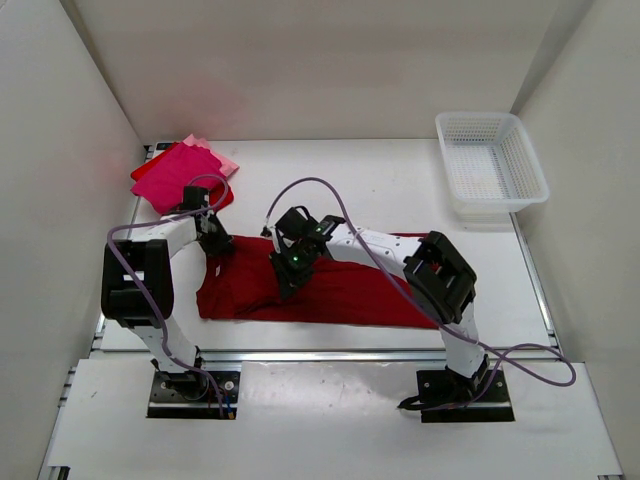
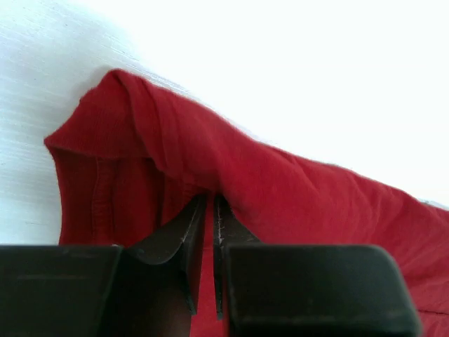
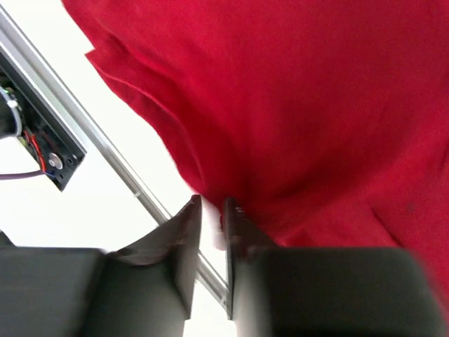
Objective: Fold and stack the t-shirts
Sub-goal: Fold the 1/3-folded T-shirt at the center of the board.
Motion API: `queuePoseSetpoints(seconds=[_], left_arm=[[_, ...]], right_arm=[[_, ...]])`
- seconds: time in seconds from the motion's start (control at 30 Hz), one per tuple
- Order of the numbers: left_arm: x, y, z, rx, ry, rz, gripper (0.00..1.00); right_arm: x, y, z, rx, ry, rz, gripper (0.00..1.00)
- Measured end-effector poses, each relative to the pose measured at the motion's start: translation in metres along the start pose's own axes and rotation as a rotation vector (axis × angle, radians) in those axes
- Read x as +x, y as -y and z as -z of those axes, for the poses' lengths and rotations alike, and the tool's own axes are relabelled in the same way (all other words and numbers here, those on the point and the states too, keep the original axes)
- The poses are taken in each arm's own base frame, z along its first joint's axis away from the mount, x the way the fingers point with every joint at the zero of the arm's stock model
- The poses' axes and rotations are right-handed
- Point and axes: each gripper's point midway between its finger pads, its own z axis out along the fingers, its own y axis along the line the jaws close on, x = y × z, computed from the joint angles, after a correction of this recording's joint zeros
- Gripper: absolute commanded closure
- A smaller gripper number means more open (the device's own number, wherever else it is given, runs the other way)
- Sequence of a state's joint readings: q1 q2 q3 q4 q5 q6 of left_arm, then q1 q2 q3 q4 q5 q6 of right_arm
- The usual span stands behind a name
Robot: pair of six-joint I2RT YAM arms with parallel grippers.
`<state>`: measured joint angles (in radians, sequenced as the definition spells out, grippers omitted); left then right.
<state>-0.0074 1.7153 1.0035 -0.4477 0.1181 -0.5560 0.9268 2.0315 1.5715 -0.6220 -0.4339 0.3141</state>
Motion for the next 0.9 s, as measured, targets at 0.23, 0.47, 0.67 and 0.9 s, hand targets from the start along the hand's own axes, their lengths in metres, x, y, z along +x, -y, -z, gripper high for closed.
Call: queuePoseSetpoints(seconds=[0.23, 0.47, 0.67, 0.9], left_arm=[[-0.002, -0.002, 0.001, -0.008, 0.001, -0.008, 0.79], [-0.012, -0.003, 0.007, -0.009, 0.014, 0.006, 0.78], [0.0, 0.033, 0.029, 0.072, 0.042, -0.07, 0.78], [0.08, 0.014, 0.036, 0.116, -0.096, -0.058, 0.79]], right_arm=[[0.023, 0.011, 0.01, 0.021, -0.036, -0.031, 0.68], [0.014, 0.005, 0.016, -0.001, -0.011, -0.028, 1.0], [0.009, 0.018, 0.008, -0.038, 0.038, -0.086, 1.0], [0.004, 0.074, -0.002, 0.013, 0.072, -0.249, 1.0]])
